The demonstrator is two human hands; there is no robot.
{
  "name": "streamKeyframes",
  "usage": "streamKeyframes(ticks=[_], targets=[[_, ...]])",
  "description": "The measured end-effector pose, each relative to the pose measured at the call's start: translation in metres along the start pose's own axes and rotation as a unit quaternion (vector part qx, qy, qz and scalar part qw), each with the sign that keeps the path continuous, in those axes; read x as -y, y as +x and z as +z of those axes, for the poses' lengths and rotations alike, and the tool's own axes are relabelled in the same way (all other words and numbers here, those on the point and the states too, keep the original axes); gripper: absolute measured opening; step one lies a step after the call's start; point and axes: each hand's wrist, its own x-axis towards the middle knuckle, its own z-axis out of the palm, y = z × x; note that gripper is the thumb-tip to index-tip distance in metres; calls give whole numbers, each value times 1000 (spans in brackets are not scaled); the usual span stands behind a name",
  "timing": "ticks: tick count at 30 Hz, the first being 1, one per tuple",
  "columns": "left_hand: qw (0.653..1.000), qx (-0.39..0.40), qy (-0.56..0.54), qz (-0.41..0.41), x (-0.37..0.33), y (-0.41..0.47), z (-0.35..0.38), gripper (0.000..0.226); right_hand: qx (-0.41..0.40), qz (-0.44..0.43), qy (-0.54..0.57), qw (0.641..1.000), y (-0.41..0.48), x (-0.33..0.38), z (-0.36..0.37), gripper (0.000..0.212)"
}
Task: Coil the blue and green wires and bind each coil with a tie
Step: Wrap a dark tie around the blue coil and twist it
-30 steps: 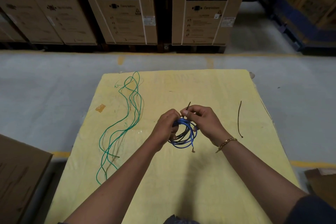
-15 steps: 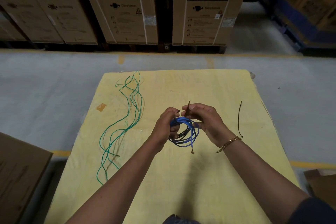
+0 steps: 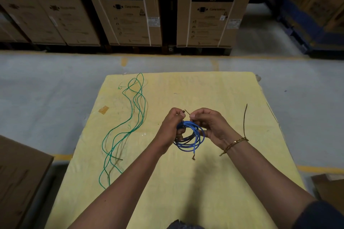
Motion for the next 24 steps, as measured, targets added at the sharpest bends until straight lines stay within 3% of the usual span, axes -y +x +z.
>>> streamKeyframes(ticks=[24], targets=[[1000,5,28,-1,7,5,-6,12,-33,-10,-41,999,3,-4,5,9]])
